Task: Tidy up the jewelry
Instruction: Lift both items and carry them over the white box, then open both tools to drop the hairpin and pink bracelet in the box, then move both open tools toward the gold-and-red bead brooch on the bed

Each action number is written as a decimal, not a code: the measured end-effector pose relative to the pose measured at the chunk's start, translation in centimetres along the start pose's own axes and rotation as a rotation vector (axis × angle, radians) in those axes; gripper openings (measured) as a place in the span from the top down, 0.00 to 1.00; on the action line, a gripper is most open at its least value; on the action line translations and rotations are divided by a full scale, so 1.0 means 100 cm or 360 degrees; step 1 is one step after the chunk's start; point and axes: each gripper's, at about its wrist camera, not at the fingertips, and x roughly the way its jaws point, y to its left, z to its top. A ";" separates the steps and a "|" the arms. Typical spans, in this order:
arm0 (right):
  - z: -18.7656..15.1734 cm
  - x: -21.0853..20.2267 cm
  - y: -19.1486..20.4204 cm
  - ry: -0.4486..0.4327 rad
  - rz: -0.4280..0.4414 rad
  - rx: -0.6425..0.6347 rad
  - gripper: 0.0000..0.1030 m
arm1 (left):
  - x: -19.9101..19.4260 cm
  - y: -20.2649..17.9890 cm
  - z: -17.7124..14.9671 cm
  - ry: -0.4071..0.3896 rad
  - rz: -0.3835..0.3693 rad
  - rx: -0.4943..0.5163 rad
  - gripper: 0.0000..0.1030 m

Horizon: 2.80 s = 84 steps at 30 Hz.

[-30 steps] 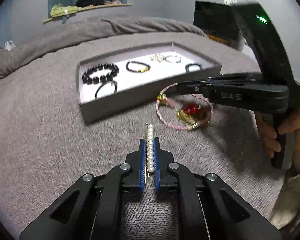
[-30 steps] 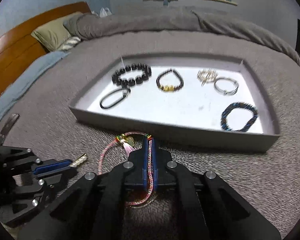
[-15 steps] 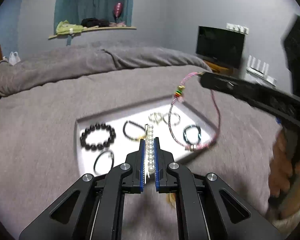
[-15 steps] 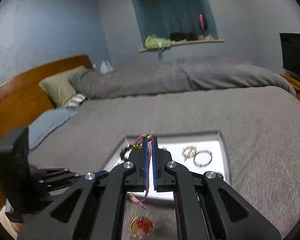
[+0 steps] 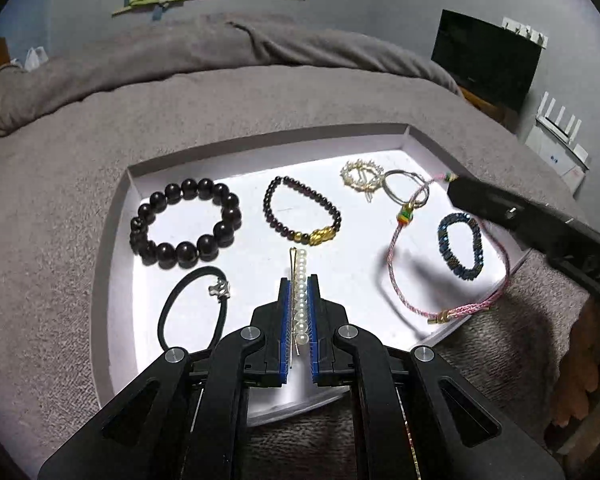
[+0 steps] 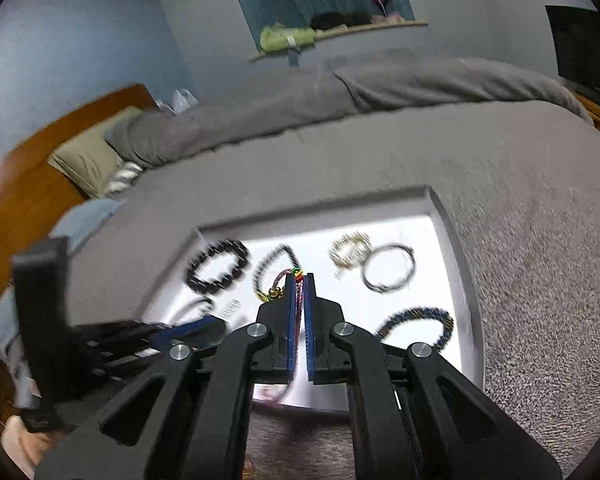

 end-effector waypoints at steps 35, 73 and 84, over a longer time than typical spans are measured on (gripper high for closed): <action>-0.005 0.000 -0.012 -0.0029 -0.0132 0.0012 0.46 | -0.012 -0.011 -0.001 -0.0083 0.0071 0.0078 0.44; -0.077 -0.092 -0.003 -0.0088 -0.0139 -0.0070 0.05 | -0.093 -0.033 -0.086 -0.0186 0.0172 0.0239 0.07; -0.102 -0.062 0.055 0.0105 0.0085 -0.0364 0.08 | -0.095 0.015 -0.082 -0.0183 0.0125 -0.0070 0.07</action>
